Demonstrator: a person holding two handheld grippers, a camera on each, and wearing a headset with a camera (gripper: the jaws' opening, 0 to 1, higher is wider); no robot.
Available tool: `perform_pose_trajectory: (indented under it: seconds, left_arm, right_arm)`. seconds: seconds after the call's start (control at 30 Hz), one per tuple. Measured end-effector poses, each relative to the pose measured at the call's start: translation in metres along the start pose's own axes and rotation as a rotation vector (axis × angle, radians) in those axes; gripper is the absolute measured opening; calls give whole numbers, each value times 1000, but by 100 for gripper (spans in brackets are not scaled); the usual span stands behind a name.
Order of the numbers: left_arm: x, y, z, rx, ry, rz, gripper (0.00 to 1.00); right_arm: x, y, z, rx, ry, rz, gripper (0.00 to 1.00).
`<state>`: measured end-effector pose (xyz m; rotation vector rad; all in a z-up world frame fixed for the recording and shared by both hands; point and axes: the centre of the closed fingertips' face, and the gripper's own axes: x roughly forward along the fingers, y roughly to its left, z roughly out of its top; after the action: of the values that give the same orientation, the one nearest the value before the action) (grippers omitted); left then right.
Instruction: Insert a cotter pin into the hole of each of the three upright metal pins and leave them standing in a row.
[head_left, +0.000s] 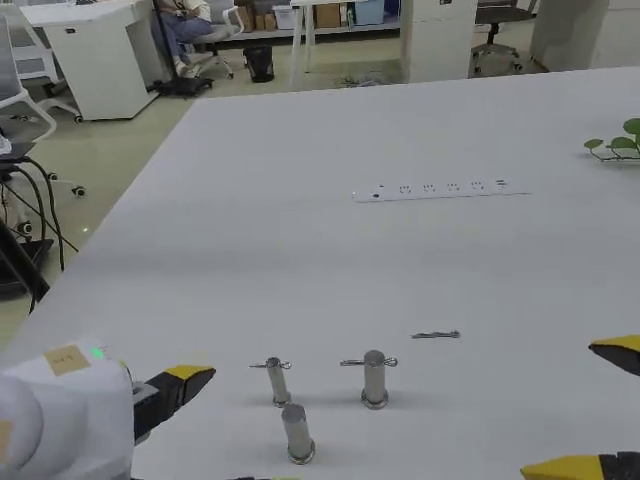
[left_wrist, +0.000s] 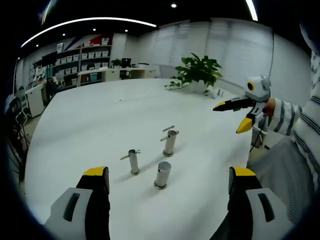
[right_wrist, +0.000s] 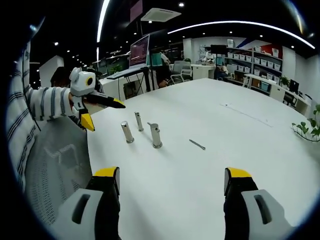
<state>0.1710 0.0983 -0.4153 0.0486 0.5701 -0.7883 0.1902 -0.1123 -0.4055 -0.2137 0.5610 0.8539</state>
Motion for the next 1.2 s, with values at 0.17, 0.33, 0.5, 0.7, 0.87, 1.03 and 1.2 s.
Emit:
perform_pose_trajectory:
  seconds: [0.17, 0.33, 0.5, 0.7, 0.87, 1.03, 1.2]
  left_arm:
    - [-4, -4, -9, 13, 32, -41, 99]
    - [-5, -10, -14, 22, 50, -81, 99]
    - [-4, -13, -16, 36, 56, -91, 99]
    - [-5, -15, -16, 41, 48, -98, 99]
    - [-4, -13, -16, 38, 51, -85, 99]
    - [-5, -14, -14, 34, 41, -83, 99]
    - [-4, -16, -16, 30, 44, -85, 99]
  right_arm:
    - [6, -15, 8, -91, 46, 9, 82]
    - [14, -25, 20, -175, 109, 63, 75]
    - [27, -35, 39, -272, 138, 97, 66]
    - [50, -47, 48, -381, 214, 159, 61]
    - [69, -45, 41, -439, 280, 234, 49]
    - [91, -40, 26, -481, 375, 300, 43]
    - [111, -40, 7, -515, 480, 373, 28]
